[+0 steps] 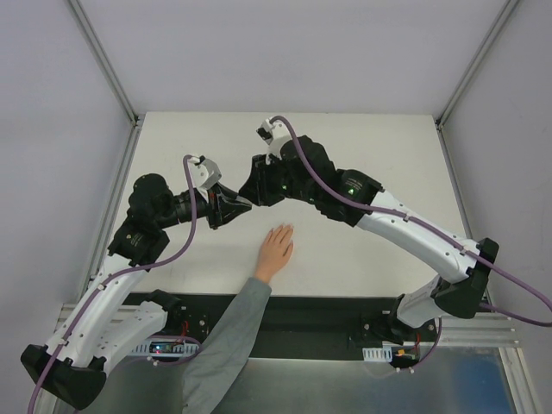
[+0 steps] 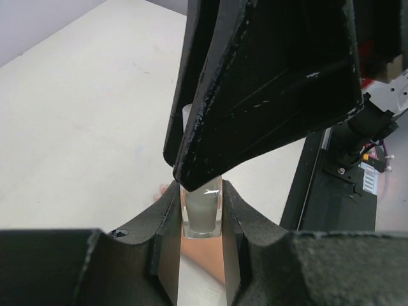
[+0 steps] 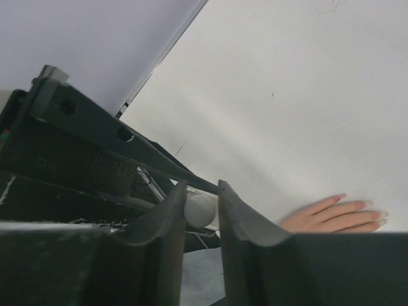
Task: Paint the nails
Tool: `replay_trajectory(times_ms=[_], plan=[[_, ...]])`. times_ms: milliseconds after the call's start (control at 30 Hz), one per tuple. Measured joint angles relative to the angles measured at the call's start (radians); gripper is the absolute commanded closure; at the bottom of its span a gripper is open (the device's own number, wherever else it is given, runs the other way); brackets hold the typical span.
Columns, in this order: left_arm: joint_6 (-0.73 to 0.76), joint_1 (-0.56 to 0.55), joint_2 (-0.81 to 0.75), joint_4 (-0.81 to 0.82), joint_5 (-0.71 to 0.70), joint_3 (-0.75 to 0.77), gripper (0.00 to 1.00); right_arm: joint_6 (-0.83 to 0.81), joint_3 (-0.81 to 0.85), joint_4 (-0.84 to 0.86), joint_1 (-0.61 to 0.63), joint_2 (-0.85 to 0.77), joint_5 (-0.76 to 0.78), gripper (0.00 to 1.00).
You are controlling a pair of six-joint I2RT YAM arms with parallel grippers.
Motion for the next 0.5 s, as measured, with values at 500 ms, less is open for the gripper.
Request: replay_trajectory(times_ms=[500], plan=[[-0.199,0.006,0.032,0.059,0.463,0.005,1.00,-0.446,-0.121,0.081,-0.158,-0.060,-0.896,0.99]])
